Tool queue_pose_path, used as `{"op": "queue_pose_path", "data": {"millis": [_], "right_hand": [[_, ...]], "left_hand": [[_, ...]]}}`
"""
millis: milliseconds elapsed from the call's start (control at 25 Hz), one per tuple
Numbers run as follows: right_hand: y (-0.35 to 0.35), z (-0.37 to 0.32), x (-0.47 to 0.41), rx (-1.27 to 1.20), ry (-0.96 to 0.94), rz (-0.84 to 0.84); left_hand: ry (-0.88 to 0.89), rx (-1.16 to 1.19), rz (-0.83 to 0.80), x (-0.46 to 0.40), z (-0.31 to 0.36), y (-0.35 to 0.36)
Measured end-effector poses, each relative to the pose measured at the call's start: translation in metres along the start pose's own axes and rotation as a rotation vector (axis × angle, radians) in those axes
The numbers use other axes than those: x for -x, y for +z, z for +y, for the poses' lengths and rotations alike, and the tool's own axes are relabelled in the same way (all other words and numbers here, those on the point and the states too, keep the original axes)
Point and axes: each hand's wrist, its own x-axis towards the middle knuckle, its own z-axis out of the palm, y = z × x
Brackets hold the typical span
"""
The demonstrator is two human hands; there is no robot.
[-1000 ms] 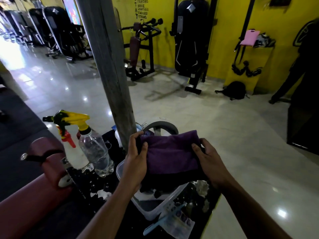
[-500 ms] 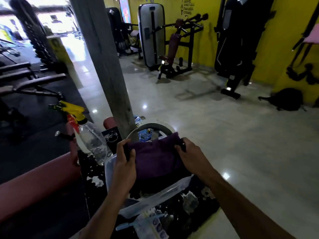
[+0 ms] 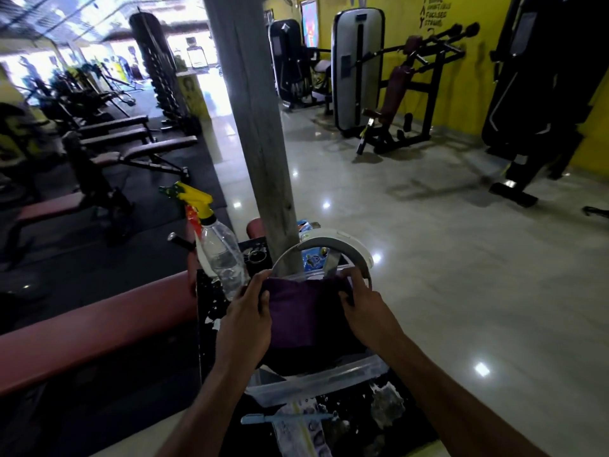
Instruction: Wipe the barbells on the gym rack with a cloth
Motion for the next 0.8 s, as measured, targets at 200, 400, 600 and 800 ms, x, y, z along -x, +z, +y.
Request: {"op": "queue_pose_path", "data": {"millis": [200,400,600,800], "right_hand": [[0.016,0.014,-0.004,0.198,-0.054,-0.071],[0.022,0.014,-0.005,0.34,-0.054,-0.181],[0.011,0.015,-0.002,0.559,-0.161,-0.078],[0.01,0.012,-0.002,0.716,-0.384,-0.176]], "left_hand": [[-0.058,-0.266,0.024,0.004,-0.008,0.009],[-0.038,-0.57,-0.001,0.007,-0.014,0.016],[0.0,-0.69,-0.035,0.003,-0.016,0.021],[-0.148,-0.493,-0.258,-0.004,-0.017,0.01]]}}
